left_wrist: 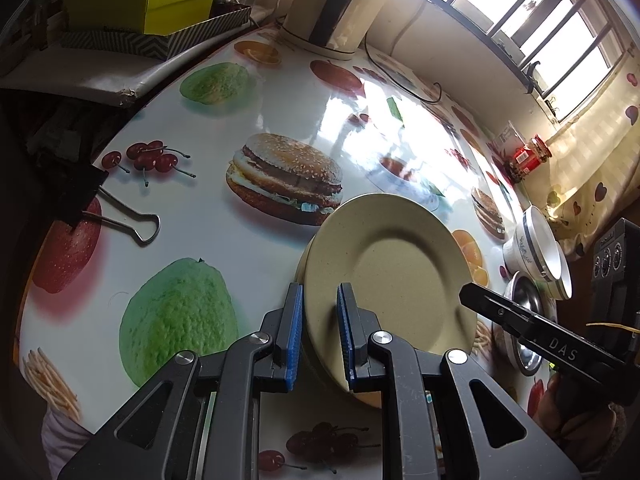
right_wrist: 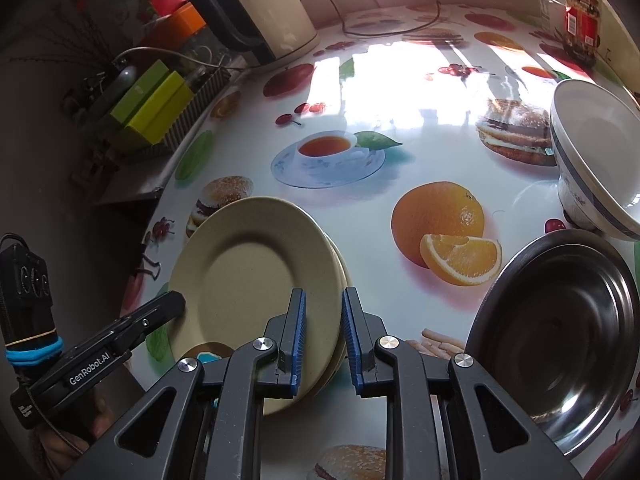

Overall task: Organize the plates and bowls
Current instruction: 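Hold the plates upright in both tools beside the steel bowl, then lower the cream plates onto the table and open both tools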

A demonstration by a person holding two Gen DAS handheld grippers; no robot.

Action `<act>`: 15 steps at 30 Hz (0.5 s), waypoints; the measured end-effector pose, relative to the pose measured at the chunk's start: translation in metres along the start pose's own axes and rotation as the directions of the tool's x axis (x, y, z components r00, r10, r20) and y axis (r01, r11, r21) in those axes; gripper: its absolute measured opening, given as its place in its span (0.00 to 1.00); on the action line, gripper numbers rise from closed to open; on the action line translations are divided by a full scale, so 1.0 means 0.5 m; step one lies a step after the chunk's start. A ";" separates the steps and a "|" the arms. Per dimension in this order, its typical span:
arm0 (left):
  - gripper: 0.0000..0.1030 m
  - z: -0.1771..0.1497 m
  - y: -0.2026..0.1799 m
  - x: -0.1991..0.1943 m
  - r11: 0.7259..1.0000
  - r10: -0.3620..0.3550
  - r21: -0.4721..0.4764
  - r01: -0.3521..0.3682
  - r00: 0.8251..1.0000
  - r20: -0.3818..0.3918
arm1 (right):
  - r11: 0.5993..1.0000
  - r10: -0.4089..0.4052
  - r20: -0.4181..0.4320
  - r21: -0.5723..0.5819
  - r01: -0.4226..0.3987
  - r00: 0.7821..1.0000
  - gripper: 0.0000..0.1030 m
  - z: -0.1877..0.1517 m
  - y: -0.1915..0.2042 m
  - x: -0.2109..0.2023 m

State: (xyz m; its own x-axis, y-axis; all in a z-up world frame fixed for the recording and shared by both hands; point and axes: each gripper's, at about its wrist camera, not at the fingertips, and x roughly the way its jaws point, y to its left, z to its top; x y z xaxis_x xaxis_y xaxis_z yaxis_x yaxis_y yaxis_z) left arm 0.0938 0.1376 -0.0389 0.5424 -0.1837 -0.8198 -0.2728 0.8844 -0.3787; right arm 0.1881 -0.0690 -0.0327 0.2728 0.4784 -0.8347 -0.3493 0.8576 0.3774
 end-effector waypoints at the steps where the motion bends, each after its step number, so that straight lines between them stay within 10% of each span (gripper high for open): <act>1: 0.16 0.000 0.000 0.000 1.000 -0.001 -0.001 0.001 1.000 0.002 | 1.000 -0.001 0.000 0.001 0.001 1.000 0.19 -0.001 0.000 0.000; 15: 0.18 -0.001 0.002 0.002 1.000 0.008 -0.001 -0.008 1.000 0.006 | 1.000 -0.004 0.003 0.003 0.004 1.000 0.29 0.001 -0.002 -0.001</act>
State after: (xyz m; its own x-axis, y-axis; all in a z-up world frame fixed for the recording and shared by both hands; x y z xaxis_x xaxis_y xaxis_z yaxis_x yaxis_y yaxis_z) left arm 0.0937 0.1382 -0.0404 0.5448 -0.1739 -0.8204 -0.2784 0.8853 -0.3725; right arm 0.1888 -0.0700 -0.0327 0.2767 0.4759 -0.8348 -0.3457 0.8599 0.3756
